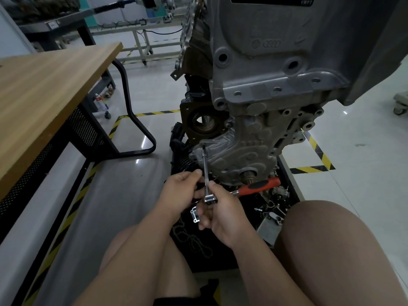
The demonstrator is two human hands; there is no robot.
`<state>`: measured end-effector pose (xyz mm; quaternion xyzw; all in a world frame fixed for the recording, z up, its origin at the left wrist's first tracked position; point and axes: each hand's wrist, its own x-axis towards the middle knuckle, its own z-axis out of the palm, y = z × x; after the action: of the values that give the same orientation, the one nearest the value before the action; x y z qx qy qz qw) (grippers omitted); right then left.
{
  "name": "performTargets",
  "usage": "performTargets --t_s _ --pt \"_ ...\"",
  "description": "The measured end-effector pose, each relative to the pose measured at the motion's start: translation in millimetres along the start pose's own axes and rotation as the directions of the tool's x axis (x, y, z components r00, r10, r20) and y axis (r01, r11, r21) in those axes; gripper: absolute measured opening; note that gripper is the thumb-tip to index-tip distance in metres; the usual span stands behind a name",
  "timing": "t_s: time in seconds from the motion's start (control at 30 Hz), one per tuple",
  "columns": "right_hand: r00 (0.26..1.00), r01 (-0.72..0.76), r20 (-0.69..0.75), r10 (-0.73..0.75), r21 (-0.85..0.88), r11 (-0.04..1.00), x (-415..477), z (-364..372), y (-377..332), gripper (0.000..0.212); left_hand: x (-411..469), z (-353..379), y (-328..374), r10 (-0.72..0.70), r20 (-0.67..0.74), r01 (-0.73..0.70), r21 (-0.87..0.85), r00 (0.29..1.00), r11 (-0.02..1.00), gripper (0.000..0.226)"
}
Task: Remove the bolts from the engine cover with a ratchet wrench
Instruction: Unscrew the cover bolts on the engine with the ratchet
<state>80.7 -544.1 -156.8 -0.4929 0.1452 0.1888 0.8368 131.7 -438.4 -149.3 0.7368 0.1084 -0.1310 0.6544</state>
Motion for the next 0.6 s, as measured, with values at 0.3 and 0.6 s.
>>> performTargets --t_s 0.3,0.6 --pt "0.989 0.044 -0.102 -0.107 -0.490 0.871 -34.3 -24.5 -2.6 0.033 5.4 -27.4 11.7 -0.415 0.218 0.425 -0.745 0.883 0.515 0.024" --pt "0.992 0.124 0.093 -0.081 -0.755 0.644 -61.3 -31.8 -66.2 0.033 14.4 -18.9 7.3 -0.341 0.314 0.462 -0.653 0.886 0.600 0.021"
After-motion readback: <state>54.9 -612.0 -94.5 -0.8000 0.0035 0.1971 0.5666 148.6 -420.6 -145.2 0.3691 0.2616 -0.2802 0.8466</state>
